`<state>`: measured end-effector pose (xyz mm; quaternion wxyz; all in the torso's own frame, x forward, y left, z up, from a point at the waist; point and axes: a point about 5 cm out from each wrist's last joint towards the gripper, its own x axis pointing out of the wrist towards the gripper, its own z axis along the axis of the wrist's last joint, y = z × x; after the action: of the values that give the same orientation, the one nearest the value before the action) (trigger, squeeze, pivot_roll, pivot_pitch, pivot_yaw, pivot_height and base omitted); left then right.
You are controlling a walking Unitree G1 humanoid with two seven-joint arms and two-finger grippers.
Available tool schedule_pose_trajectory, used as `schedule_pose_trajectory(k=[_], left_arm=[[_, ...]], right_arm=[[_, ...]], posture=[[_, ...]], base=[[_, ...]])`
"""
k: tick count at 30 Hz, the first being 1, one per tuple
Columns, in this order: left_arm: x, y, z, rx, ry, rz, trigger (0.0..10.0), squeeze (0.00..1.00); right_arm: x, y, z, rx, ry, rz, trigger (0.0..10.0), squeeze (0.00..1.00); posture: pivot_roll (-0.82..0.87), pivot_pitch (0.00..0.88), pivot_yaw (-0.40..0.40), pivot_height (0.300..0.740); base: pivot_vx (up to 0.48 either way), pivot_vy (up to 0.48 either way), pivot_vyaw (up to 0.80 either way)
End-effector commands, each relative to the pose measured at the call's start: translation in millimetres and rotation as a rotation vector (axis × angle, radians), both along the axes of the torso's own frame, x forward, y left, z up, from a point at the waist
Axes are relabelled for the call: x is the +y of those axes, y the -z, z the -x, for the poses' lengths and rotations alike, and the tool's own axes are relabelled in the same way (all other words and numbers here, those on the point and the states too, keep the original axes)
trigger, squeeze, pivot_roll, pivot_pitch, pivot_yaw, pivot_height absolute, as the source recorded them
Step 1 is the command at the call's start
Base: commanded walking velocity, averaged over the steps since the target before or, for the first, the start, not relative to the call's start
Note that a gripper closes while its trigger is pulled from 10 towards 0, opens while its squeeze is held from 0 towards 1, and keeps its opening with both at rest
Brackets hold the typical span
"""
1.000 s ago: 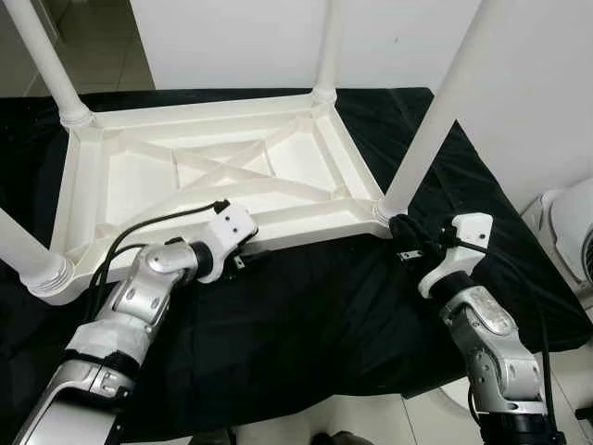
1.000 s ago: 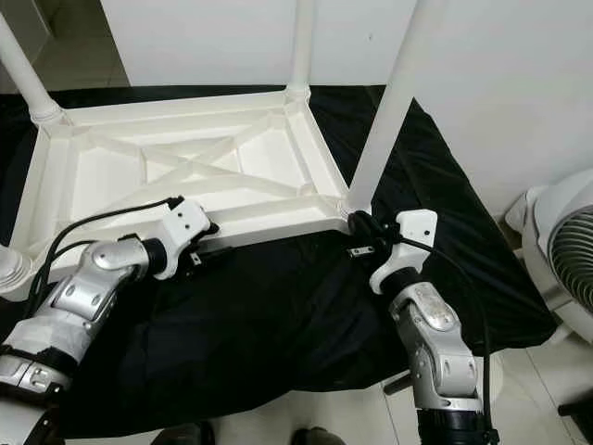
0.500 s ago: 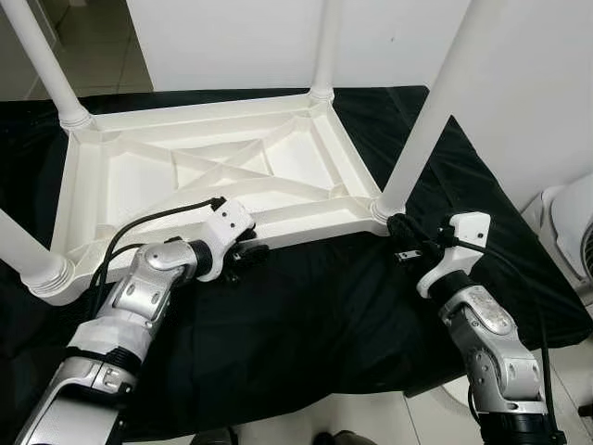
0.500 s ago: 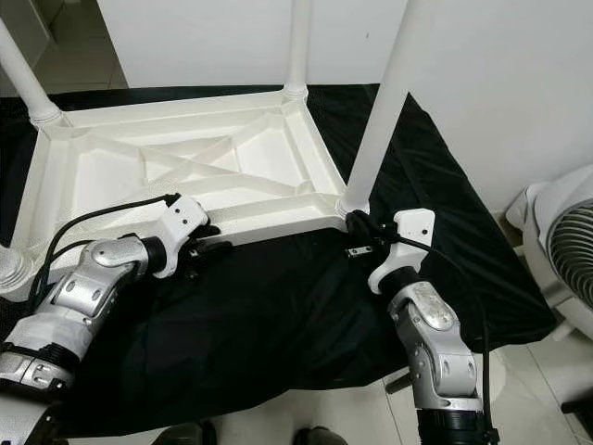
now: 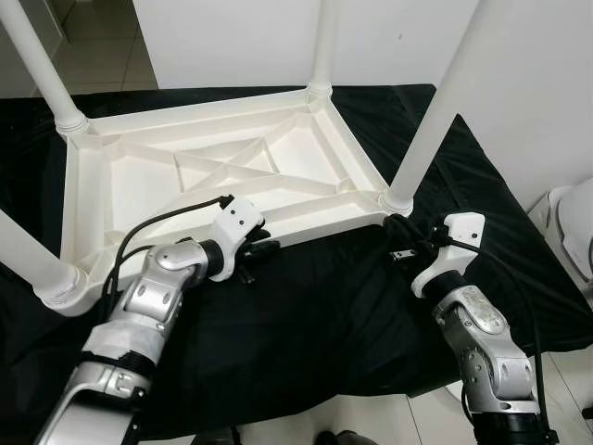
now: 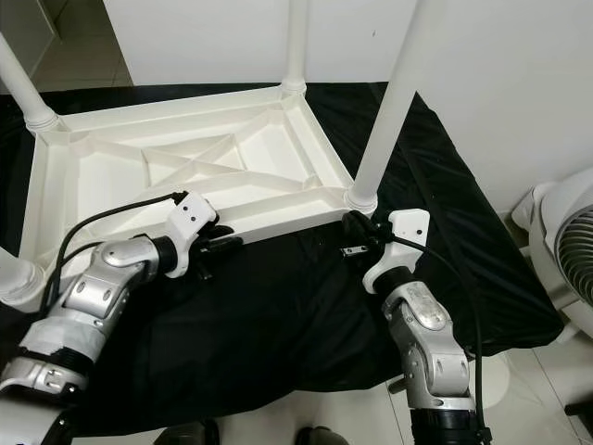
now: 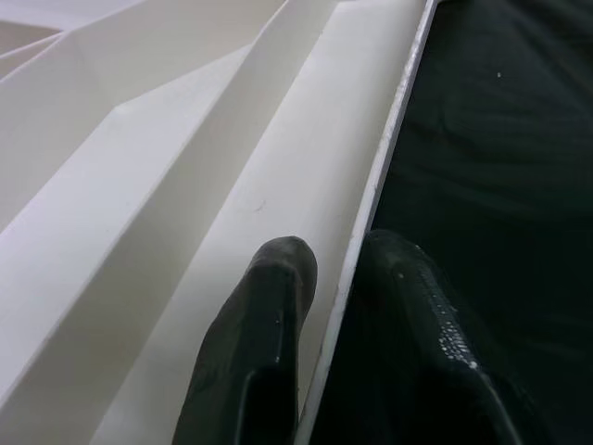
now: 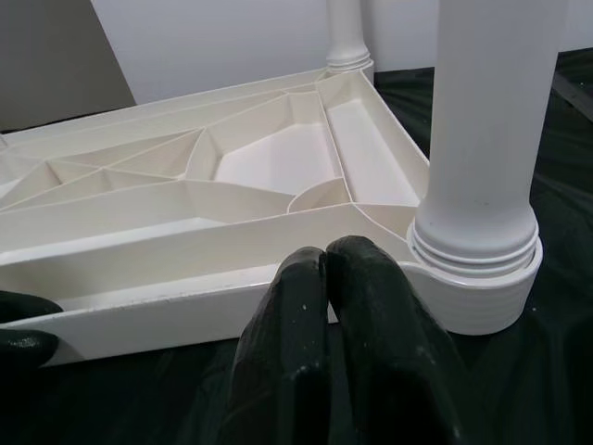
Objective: Building children table
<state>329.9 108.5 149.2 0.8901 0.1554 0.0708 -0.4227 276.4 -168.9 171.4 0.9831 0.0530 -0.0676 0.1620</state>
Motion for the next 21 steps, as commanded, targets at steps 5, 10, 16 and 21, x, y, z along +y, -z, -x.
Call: schedule_pose_trajectory(k=[5,10,16,21], left_arm=[[-20.6,0.3,3.7,-0.065,-0.199,0.071,0.0,0.00],[-24.8,0.9,2.2,-0.077,-0.246,0.080,0.0,0.00],[-12.3,-1.8,-11.9,-0.106,-0.374,0.067,0.0,0.00],[-6.1,-7.0,-20.5,-0.132,-0.445,0.057,0.0,0.00]], right_arm=[[6.8,-2.0,-4.9,-0.006,0.004,-0.012,10.0,0.00],[9.0,-2.3,-6.3,-0.008,0.002,-0.014,10.0,0.00],[10.3,-4.7,-9.9,-0.014,0.001,-0.019,10.0,0.00],[10.6,-4.4,-11.7,-0.014,0.004,-0.018,10.0,0.00]], posture=[[0.11,0.112,-0.016,0.740],[0.11,0.115,-0.020,0.740],[0.12,0.115,-0.025,0.740],[0.12,0.114,-0.027,0.740]], base=[[0.000,0.000,0.00],[0.000,0.000,0.00],[0.000,0.000,0.00],[0.000,0.000,0.00]])
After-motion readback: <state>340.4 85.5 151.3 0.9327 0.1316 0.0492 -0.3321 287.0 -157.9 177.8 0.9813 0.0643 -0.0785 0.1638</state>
